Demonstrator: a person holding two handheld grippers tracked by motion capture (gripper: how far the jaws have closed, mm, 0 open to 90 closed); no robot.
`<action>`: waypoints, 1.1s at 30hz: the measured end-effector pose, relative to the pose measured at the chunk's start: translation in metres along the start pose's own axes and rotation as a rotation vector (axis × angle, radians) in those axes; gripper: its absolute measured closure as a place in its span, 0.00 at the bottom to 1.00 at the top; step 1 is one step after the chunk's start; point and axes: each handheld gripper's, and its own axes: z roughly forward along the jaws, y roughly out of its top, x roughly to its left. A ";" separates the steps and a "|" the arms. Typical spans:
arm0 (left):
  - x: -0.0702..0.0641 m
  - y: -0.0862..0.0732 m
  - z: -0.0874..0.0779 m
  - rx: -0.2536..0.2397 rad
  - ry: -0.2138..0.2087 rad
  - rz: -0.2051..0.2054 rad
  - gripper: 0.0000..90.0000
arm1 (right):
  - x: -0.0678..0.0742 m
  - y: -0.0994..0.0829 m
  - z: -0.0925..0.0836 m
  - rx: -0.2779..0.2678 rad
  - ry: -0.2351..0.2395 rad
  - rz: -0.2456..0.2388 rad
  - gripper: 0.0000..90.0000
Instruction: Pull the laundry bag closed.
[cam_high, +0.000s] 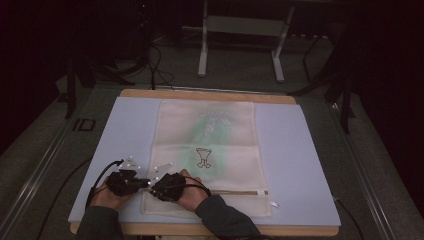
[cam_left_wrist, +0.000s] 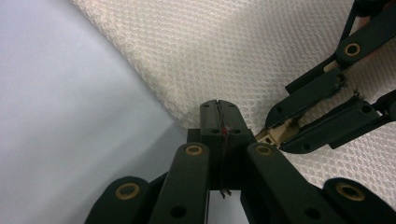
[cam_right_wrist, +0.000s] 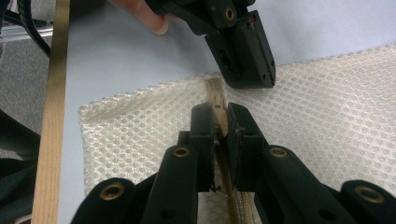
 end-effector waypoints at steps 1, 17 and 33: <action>0.000 0.000 0.000 0.001 0.001 0.002 1.00 | 0.001 0.001 0.000 0.004 -0.003 -0.001 0.91; 0.002 0.000 0.000 -0.001 -0.012 0.007 1.00 | 0.004 0.001 -0.006 0.042 -0.024 -0.033 0.91; 0.001 0.001 0.000 0.002 -0.011 0.006 1.00 | 0.007 0.001 -0.013 0.080 -0.031 -0.059 0.91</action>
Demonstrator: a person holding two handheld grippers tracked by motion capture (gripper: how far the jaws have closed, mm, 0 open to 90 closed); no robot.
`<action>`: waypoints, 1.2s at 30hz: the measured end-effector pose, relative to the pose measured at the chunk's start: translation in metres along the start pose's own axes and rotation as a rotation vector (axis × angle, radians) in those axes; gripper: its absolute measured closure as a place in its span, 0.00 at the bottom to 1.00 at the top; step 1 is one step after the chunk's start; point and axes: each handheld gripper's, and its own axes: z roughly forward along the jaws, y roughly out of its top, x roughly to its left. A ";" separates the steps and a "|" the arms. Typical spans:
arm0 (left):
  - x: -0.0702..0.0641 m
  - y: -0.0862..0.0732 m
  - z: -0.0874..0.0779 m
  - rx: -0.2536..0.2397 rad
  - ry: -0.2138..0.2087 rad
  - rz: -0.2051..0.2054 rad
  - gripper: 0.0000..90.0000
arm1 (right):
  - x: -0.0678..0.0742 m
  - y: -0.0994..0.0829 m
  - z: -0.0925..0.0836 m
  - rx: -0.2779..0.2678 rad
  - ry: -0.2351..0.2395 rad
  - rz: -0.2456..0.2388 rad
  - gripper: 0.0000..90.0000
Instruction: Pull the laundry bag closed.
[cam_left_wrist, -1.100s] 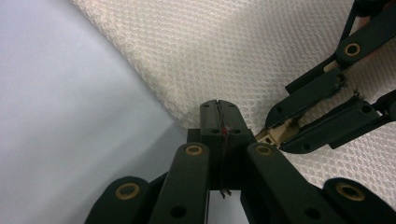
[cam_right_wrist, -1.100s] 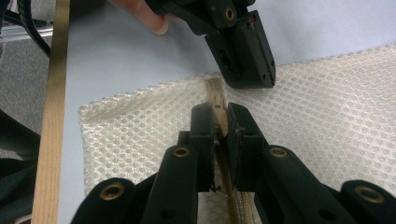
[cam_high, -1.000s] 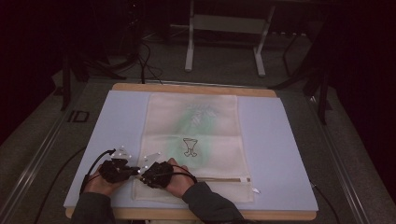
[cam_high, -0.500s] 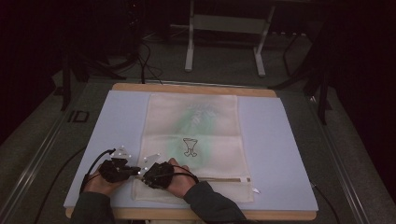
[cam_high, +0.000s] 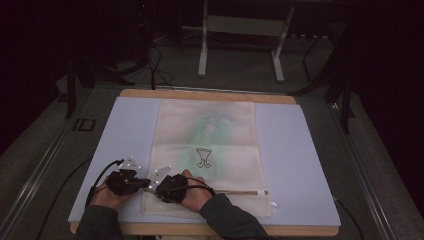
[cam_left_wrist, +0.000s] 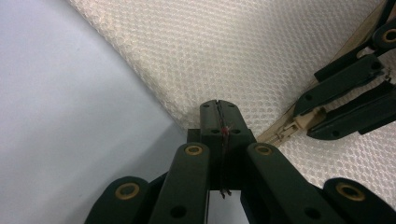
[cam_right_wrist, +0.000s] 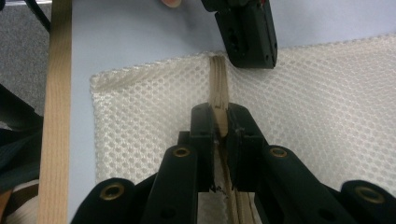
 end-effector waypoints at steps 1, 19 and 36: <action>0.000 0.000 0.000 0.000 0.000 0.000 1.00 | 0.000 0.000 0.000 0.000 0.000 0.000 0.91; 0.001 0.000 0.000 0.000 -0.004 -0.001 1.00 | 0.000 -0.002 -0.007 0.012 0.000 -0.019 0.91; 0.001 0.000 0.000 0.001 -0.007 -0.004 1.00 | 0.001 -0.007 -0.013 0.022 -0.002 -0.030 0.91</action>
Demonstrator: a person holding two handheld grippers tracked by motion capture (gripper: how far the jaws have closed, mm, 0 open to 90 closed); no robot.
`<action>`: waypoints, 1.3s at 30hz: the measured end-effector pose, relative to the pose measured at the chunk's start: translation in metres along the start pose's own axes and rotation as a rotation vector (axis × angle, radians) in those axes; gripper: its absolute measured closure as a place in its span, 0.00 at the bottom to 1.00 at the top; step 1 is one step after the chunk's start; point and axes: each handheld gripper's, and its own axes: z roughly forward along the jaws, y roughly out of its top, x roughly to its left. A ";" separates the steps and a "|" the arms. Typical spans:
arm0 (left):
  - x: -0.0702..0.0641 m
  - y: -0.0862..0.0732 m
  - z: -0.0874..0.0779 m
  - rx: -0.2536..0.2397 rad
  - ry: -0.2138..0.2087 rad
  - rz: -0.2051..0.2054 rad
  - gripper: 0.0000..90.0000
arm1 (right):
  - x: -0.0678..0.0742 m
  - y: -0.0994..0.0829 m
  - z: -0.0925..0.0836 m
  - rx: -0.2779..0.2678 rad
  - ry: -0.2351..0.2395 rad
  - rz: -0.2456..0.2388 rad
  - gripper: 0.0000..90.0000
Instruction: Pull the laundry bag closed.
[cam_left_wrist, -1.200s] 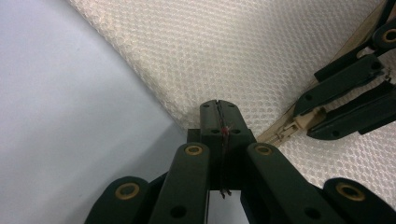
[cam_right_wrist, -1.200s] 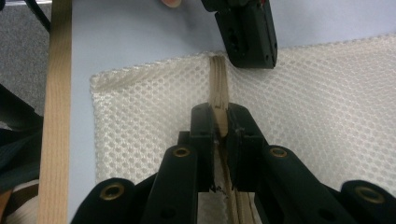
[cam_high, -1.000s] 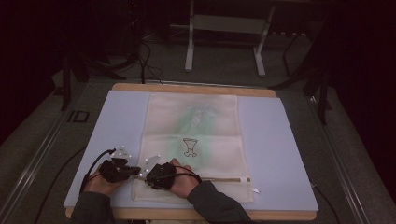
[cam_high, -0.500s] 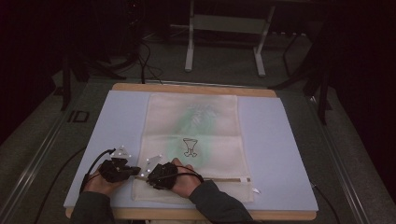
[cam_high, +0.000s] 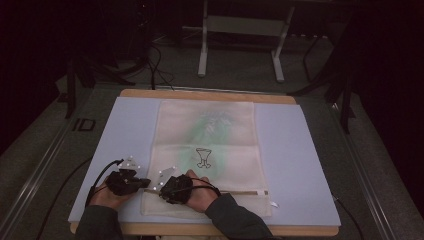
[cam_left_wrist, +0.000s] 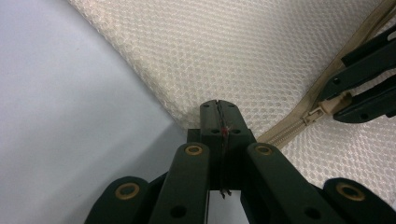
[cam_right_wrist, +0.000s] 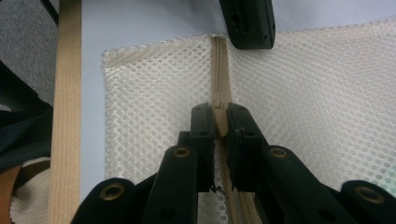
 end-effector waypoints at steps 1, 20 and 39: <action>0.000 0.000 0.000 0.000 0.000 0.000 1.00 | 0.000 0.000 0.000 0.000 0.000 0.000 0.91; 0.000 0.000 0.000 -0.004 -0.003 -0.008 1.00 | 0.001 -0.005 -0.008 0.008 -0.005 -0.002 0.91; 0.000 0.000 0.000 -0.005 -0.003 -0.006 1.00 | 0.001 -0.013 -0.014 0.013 -0.015 0.000 0.91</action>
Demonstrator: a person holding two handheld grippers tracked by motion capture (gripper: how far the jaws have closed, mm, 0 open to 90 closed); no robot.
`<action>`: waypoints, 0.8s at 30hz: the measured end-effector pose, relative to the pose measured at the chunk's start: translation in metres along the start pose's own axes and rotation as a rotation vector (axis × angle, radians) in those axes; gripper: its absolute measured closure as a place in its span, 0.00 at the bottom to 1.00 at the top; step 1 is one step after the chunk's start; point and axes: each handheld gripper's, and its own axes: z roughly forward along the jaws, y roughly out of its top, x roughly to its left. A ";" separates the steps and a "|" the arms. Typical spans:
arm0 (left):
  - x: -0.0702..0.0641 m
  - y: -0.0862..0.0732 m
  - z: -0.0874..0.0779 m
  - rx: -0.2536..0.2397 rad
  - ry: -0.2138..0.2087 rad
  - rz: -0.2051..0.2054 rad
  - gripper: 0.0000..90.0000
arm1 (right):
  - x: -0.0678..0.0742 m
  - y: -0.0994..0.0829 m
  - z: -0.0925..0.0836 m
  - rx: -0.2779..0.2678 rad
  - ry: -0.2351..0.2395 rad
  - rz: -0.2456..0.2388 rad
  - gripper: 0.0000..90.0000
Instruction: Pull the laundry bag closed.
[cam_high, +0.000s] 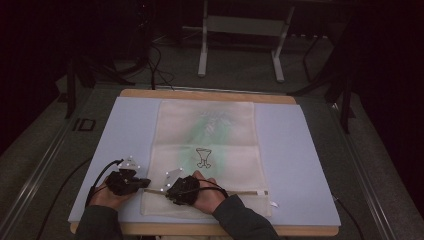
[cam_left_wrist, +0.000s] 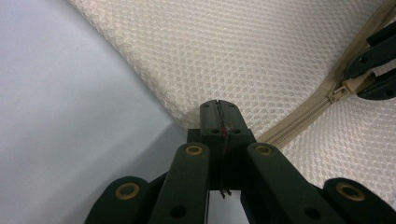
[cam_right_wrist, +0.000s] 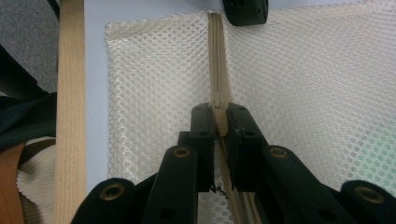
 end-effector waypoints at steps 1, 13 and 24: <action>0.000 0.000 0.000 -0.001 0.000 -0.001 1.00 | 0.000 -0.001 0.000 -0.004 0.002 0.001 0.91; 0.000 0.000 0.000 0.000 0.001 0.000 1.00 | -0.001 -0.006 -0.005 0.000 0.002 0.010 0.91; 0.000 0.000 0.000 0.001 0.000 0.001 1.00 | 0.000 -0.008 -0.008 -0.003 -0.007 0.007 0.91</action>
